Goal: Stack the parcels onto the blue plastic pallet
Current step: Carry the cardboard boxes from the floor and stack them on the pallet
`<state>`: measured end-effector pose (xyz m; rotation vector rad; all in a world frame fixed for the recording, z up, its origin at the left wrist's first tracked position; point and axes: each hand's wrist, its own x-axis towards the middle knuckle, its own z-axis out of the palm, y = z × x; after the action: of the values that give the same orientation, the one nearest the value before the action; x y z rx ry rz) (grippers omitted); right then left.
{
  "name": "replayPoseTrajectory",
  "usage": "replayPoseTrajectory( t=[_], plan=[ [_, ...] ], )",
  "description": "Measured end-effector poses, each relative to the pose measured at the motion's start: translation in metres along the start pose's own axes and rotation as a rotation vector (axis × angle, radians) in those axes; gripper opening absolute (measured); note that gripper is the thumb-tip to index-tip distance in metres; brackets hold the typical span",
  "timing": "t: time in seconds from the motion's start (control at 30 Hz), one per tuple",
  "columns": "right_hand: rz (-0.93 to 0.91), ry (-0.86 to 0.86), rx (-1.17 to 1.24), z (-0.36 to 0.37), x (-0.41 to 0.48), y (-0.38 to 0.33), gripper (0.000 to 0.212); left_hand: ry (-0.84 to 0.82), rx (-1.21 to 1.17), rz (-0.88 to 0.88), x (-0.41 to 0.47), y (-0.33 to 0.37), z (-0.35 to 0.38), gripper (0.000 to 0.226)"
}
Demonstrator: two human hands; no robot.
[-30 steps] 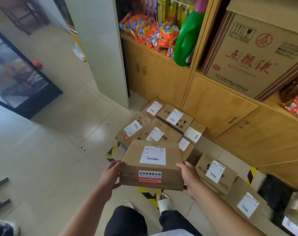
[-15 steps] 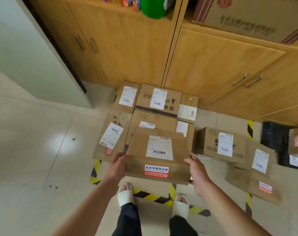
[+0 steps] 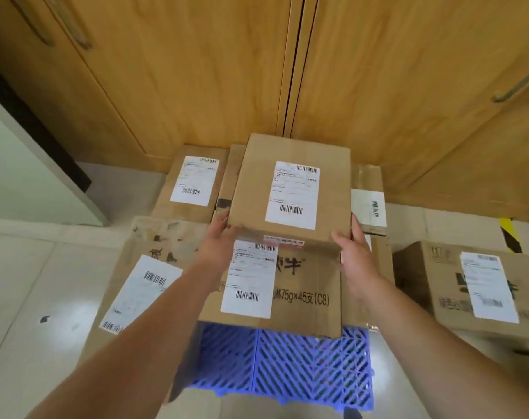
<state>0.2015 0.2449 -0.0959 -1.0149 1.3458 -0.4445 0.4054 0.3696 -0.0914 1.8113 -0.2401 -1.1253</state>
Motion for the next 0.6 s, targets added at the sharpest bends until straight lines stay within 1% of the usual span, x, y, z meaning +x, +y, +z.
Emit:
replayPoseTrajectory(
  t=[0.13,0.3,0.37,0.47,0.6],
  plan=[
    [-0.075,0.042,0.152,0.001,0.036,-0.006,0.054,0.021,-0.067,0.119,0.04,0.001,0.011,0.029],
    [-0.097,-0.008,0.217,0.002,0.04,-0.003,0.054,0.029,-0.096,0.184,0.045,-0.008,0.015,0.026],
    [-0.1,0.002,0.212,0.002,0.038,-0.005,0.055,0.039,-0.103,0.174,0.042,-0.004,0.015,0.028],
    [-0.111,0.062,0.181,-0.003,0.034,-0.011,0.057,0.021,-0.05,0.154,0.033,0.005,0.016,0.04],
    [-0.092,0.029,0.105,-0.007,0.028,-0.017,0.06,0.048,0.053,0.111,0.024,0.018,0.018,0.047]
  ],
)
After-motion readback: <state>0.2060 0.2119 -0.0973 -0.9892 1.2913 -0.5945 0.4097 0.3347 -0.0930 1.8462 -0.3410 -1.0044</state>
